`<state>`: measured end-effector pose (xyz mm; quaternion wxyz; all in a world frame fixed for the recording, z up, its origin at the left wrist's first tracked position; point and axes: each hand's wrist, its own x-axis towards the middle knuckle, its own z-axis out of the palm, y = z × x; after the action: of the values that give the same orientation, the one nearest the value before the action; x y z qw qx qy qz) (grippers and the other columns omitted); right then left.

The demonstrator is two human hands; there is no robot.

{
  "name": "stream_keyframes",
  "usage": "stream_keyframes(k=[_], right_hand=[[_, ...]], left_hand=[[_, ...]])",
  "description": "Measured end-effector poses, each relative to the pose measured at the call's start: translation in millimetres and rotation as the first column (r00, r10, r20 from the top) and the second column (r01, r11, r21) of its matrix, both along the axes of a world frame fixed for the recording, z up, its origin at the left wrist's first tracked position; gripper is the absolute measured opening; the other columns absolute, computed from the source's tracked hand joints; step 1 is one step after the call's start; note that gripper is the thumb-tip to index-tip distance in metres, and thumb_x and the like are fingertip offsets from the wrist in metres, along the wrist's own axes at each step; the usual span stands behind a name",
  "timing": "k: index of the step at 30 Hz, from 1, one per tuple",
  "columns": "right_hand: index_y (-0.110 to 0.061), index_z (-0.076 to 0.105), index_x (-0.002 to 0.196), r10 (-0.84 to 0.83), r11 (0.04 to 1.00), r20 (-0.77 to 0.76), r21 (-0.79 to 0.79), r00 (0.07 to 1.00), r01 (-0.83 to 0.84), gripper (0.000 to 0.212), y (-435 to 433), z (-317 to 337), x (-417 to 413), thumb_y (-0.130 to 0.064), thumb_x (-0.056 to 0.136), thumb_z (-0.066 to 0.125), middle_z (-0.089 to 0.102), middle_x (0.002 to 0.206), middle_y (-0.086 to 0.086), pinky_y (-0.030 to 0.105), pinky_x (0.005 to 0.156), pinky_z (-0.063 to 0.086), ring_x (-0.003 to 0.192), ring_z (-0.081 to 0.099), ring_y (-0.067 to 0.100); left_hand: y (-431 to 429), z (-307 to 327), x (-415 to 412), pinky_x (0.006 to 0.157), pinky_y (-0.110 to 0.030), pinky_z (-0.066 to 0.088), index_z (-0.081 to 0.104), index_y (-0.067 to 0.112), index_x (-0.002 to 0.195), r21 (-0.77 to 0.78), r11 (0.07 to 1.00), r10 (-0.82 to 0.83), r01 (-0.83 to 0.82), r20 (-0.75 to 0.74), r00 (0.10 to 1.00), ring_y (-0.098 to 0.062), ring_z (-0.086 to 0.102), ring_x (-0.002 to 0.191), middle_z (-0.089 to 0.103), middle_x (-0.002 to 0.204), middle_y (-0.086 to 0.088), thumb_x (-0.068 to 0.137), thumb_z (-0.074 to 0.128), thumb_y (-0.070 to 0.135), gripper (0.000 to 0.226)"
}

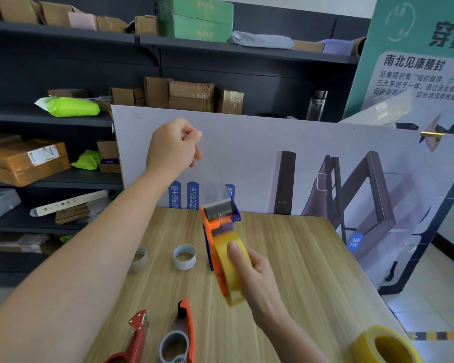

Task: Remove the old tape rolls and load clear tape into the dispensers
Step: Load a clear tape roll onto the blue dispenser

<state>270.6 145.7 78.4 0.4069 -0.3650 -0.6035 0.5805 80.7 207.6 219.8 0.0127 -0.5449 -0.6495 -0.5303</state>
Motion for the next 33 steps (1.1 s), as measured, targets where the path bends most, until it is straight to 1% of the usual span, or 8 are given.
stream_keyframes(k=[3, 6, 8, 13, 17, 25, 29, 33], right_hand=[[-0.007, 0.068, 0.087, 0.043, 0.999, 0.011, -0.027, 0.999, -0.043, 0.039, 1.3, 4.2, 2.6, -0.044, 0.077, 0.061, 0.068, 0.075, 0.012, 0.029, 0.061, 0.050, 0.068, 0.062, 0.015], [0.004, 0.060, 0.088, 0.055, 0.998, 0.013, -0.026, 0.998, -0.055, 0.045, -0.4, -1.1, 1.0, -0.037, 0.069, 0.061, 0.058, 0.087, 0.030, 0.036, 0.066, 0.045, 0.073, 0.056, 0.021], [-0.001, 0.059, 0.080, 0.038, 0.998, -0.022, -0.054, 0.999, -0.039, 0.035, -3.0, -4.0, -0.6, -0.035, 0.070, 0.058, 0.056, 0.076, 0.020, 0.028, 0.061, 0.045, 0.069, 0.055, 0.017], [-0.001, 0.066, 0.084, 0.000, 1.000, -0.047, -0.027, 0.999, -0.001, 0.052, 0.3, -7.4, 1.2, -0.052, 0.083, 0.056, 0.061, 0.080, 0.025, 0.028, 0.062, 0.049, 0.069, 0.059, 0.019], [-0.015, 0.065, 0.070, 0.049, 0.998, -0.054, -0.036, 0.997, -0.051, 0.025, 1.8, 0.7, 2.8, -0.037, 0.079, 0.055, 0.058, 0.069, 0.004, 0.020, 0.054, 0.047, 0.060, 0.057, 0.011], [-0.010, 0.060, 0.065, 0.070, 0.990, -0.099, -0.114, 0.993, -0.081, 0.026, -2.5, 5.3, 13.4, -0.013, 0.091, 0.056, 0.057, 0.048, -0.011, 0.007, 0.045, 0.042, 0.044, 0.055, -0.006], [-0.019, 0.064, 0.052, 0.035, 0.997, -0.106, -0.059, 0.994, -0.042, 0.040, 1.8, 6.0, 8.3, -0.046, 0.080, 0.054, 0.059, 0.054, -0.008, 0.015, 0.053, 0.045, 0.051, 0.055, 0.004], [-0.019, 0.071, 0.068, 0.064, 0.995, -0.109, -0.068, 0.992, -0.071, 0.033, 4.3, 8.7, 6.4, -0.045, 0.081, 0.058, 0.066, 0.070, 0.003, 0.024, 0.059, 0.049, 0.061, 0.062, 0.014]], left_hand=[[6.9, 5.2, -13.8, 0.058, -0.028, 0.051, 0.056, 0.013, 0.089, 0.038, 0.999, 0.034, -0.036, 0.059, 0.998, -0.014, 0.059, 0.053, 0.069, 0.075, -0.007, 0.098, 0.047, 0.022, 0.015], [12.5, 12.3, -21.2, 0.060, -0.031, 0.054, 0.055, 0.014, 0.091, 0.039, 0.999, 0.016, -0.019, 0.074, 0.997, -0.015, 0.058, 0.052, 0.068, 0.075, -0.007, 0.097, 0.047, 0.021, 0.013], [14.9, 12.1, -20.0, 0.057, -0.028, 0.051, 0.056, 0.013, 0.093, 0.013, 1.000, 0.005, -0.006, 0.040, 0.999, -0.015, 0.060, 0.053, 0.069, 0.075, -0.006, 0.098, 0.047, 0.022, 0.013], [23.3, 3.7, -19.9, 0.054, -0.024, 0.048, 0.058, 0.012, 0.092, -0.015, 1.000, 0.019, -0.019, 0.021, 1.000, -0.015, 0.062, 0.054, 0.069, 0.075, -0.004, 0.098, 0.047, 0.023, 0.016], [32.3, 8.3, -28.0, 0.054, -0.025, 0.048, 0.058, 0.013, 0.092, 0.015, 0.997, 0.075, -0.077, 0.106, 0.992, -0.013, 0.058, 0.052, 0.069, 0.076, -0.006, 0.098, 0.047, 0.022, 0.016], [43.5, -8.2, -32.6, 0.057, -0.027, 0.052, 0.058, 0.012, 0.090, -0.080, 0.991, 0.111, -0.103, 0.106, 0.988, -0.016, 0.060, 0.053, 0.069, 0.075, -0.006, 0.098, 0.046, 0.023, 0.018], [46.9, -9.2, -41.6, 0.068, -0.037, 0.058, 0.057, 0.012, 0.089, -0.081, 0.986, 0.155, -0.146, 0.123, 0.980, -0.017, 0.061, 0.055, 0.068, 0.073, -0.006, 0.097, 0.047, 0.023, 0.017], [50.9, -1.1, -44.2, 0.072, -0.040, 0.058, 0.056, 0.013, 0.088, -0.060, 0.982, 0.184, -0.179, 0.106, 0.977, -0.017, 0.062, 0.057, 0.068, 0.078, -0.008, 0.097, 0.048, 0.024, 0.016]])
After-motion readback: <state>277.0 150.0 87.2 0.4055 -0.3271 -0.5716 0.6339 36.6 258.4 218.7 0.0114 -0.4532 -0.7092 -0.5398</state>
